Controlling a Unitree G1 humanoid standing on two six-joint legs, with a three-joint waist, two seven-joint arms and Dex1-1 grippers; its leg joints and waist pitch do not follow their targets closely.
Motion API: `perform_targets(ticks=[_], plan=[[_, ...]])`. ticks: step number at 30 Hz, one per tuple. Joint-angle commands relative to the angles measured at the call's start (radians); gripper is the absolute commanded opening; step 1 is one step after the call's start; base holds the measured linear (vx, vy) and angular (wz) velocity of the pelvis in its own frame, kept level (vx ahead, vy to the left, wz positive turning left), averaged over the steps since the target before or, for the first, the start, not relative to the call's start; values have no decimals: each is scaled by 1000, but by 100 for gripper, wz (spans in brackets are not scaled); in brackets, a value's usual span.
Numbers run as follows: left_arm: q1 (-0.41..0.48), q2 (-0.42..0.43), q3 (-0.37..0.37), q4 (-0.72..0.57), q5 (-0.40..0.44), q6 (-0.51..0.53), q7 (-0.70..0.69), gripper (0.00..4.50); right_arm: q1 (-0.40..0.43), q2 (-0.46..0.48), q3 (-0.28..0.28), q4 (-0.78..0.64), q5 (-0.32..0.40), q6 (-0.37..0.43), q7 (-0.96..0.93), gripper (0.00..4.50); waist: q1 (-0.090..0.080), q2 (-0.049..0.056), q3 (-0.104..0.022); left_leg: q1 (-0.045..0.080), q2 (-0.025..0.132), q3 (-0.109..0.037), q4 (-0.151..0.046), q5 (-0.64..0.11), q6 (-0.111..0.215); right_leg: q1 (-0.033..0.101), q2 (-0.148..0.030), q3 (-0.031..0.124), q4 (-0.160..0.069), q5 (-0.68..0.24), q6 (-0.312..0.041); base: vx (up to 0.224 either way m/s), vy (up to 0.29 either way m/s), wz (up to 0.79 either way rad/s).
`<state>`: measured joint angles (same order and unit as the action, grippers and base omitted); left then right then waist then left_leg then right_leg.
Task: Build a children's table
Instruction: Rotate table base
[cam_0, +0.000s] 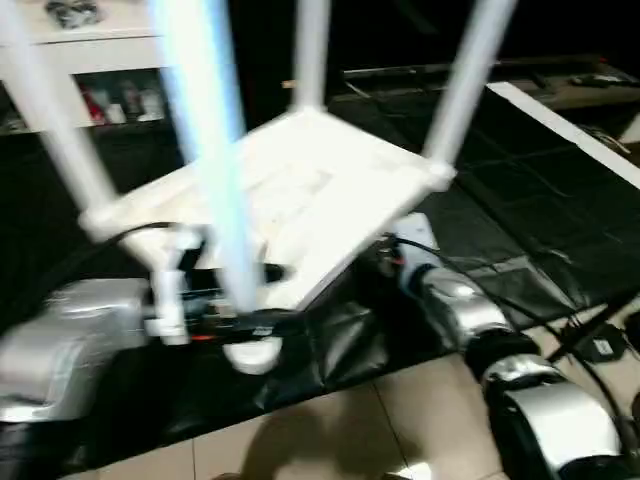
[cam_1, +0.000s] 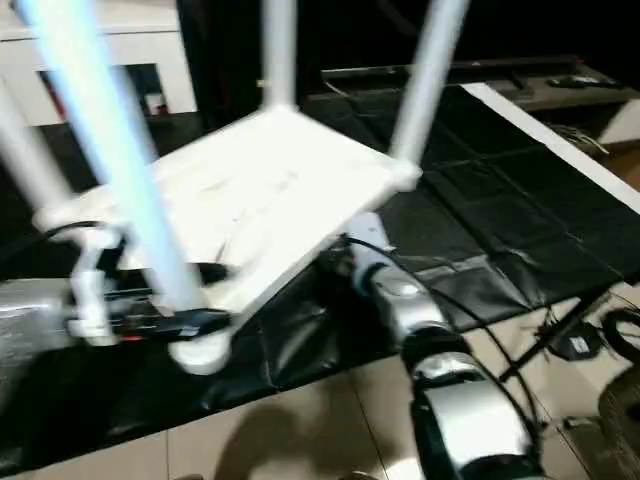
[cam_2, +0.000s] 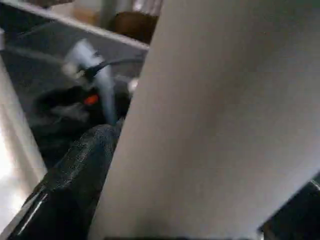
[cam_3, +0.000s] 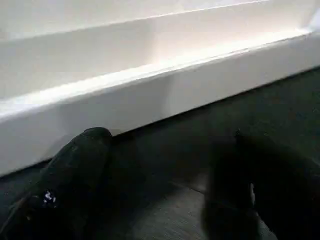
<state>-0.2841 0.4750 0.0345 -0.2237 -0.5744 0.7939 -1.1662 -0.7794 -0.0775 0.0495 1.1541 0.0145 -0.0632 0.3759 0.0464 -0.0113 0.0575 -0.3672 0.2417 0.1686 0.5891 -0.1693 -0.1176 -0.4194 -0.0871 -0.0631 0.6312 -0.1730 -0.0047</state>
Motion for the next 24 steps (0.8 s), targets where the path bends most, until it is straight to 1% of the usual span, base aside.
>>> perform_targets(ticks=[1,2,4,5,6,7,8,9,10,11,13,14,15,16,17,18,20,21,24], plan=[[-43,-47,-54,-36,-42,15,10,440,-37,55,33,-4,-11,-42,61,450,9,16,-69,0,-25,17,-69,-262,-18,60,-27,30,-66,-178,-226,0,0,0],[-44,-48,-54,-36,-42,15,11,440,-37,56,33,-4,-11,-42,62,450,8,14,-68,1,-25,18,-69,-262,-16,59,-26,30,-67,-180,-227,0,0,0],[-74,-84,-86,-15,-39,3,15,440,-38,70,39,3,-17,-48,86,450,7,15,-70,4,-24,18,-67,-255,-10,58,-25,30,-66,-163,-232,0,0,0],[-106,-119,-118,23,-11,-21,36,440,-36,80,48,10,-25,-51,108,450,6,15,-69,3,-24,18,-68,-253,-5,58,-24,30,-66,-159,-236,0,0,0],[-117,-132,-129,37,0,-28,46,440,-34,84,51,11,-27,-53,119,450,7,16,-70,6,-24,20,-66,-254,-5,56,-24,31,-68,-155,-238,0,0,0],[-124,-140,-136,45,8,-33,51,440,-33,86,53,11,-28,-53,127,450,8,15,-71,2,-24,18,-66,-241,-3,62,-25,31,-63,-129,-244,0,0,0],[-132,-149,-148,54,15,-39,51,440,-30,89,57,10,-28,-55,137,450,7,14,-70,0,-24,17,-68,-241,-1,62,-24,30,-64,-132,-242,0,0,0],[-144,-171,-162,66,24,-44,62,440,-25,92,62,8,-30,-54,144,450,7,17,-70,1,-24,17,-67,-249,-2,63,-27,30,-66,-146,-240,0,0,0],[-153,-186,-172,75,30,-47,70,440,-23,95,65,8,-32,-55,149,450,7,16,-72,5,-23,18,-65,-243,0,62,-27,31,-66,-143,-242,0,0,0],[-168,-206,-184,101,58,-73,91,440,-20,94,69,10,-41,-61,129,450,8,23,-70,5,-23,17,-66,-246,0,60,-26,31,-67,-142,-245,0,0,0],[-199,-234,-190,169,120,-132,151,440,-22,85,59,23,-52,-60,72,450,11,19,-71,10,-23,20,-64,-254,0,58,-24,32,-70,-139,-244,0,0,0],[-199,-234,-190,169,120,-132,151,440,-22,85,59,23,-52,-60,72,450,12,19,-70,11,-23,20,-65,-262,-1,56,-24,32,-72,-148,-242,0,0,0],[-199,-234,-190,169,120,-132,151,440,-22,85,59,23,-52,-60,72,450,13,17,-70,8,-24,18,-67,-271,-4,61,-26,31,-71,-166,-235,0,0,0],[-238,-237,-189,257,186,-209,211,440,-24,63,29,39,-51,-54,23,450,13,16,-70,5,-24,16,-68,-269,-4,61,-27,30,-74,-180,-228,0,0,0],[-252,-232,-183,288,201,-234,224,440,-21,49,16,43,-45,-51,12,450,17,20,-70,12,-26,18,-65,-276,-7,57,-25,30,-77,-191,-221,0,0,0],[-261,-227,-178,305,207,-248,228,440,-17,38,7,45,-39,-49,6,450,17,20,-73,11,-27,18,-64,-270,-7,59,-25,31,-74,-181,-220,0,0,0],[-266,-218,-168,310,203,-252,222,440,-6,21,-2,43,-31,-48,10,450,20,15,-74,8,-24,16,-66,-251,-5,62,-27,30,-70,-158,-225,0,0,0],[-268,-209,-157,307,197,-248,213,440,9,5,-5,40,-29,-48,15,450,23,17,-74,7,-25,17,-64,-236,-1,63,-26,30,-67,-138,-230,0,0,0],[-270,-189,-134,319,200,-261,205,440,54,-39,-19,33,-23,-51,21,450,27,16,-75,8,-25,19,-62,-228,6,62,-25,30,-66,-116,-237,0,0,0]])
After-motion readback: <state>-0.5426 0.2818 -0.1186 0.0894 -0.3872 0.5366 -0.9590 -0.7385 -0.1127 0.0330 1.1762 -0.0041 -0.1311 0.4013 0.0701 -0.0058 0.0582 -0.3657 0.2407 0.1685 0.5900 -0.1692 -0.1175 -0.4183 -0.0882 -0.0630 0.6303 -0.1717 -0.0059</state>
